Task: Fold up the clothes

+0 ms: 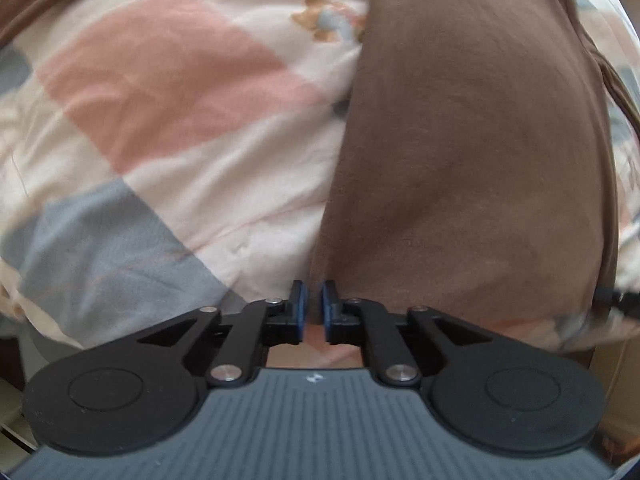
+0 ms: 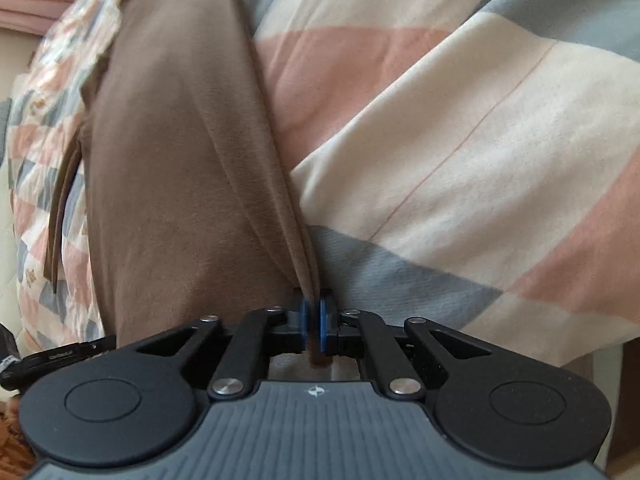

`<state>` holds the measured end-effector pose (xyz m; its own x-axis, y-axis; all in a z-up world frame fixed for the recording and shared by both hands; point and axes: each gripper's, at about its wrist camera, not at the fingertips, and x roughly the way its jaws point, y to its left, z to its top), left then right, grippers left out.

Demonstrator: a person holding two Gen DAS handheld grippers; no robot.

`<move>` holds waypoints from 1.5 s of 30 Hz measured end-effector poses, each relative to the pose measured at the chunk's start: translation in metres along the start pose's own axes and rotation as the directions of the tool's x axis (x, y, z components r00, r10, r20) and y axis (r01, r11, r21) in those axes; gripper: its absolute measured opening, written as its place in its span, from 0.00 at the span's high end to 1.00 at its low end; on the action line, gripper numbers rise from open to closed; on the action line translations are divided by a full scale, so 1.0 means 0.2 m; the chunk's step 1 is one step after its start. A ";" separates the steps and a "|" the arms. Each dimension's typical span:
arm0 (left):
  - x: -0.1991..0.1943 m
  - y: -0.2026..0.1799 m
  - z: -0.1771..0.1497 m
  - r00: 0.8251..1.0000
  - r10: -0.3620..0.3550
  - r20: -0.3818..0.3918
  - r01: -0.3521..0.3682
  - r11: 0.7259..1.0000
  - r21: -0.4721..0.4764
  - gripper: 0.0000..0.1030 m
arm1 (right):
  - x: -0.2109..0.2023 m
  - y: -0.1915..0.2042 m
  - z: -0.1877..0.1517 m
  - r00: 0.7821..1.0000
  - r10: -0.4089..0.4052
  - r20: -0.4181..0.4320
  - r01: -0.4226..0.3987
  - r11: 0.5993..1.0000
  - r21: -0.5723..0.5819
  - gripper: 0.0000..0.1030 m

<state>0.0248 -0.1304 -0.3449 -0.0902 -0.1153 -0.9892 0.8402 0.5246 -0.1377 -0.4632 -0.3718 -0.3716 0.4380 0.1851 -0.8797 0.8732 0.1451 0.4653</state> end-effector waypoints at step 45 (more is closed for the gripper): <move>0.30 -0.54 2.50 0.868 -0.437 0.237 0.285 0.827 0.484 0.77 | 0.28 1.09 2.22 0.932 0.231 0.281 -0.053 0.851 -0.523 0.55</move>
<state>0.1970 -0.6158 -0.3645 -0.3188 -0.5292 -0.7864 0.9284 -0.0073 -0.3714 -0.1528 -0.7618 -0.3637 0.6695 -0.0670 -0.7398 0.6077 0.6221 0.4936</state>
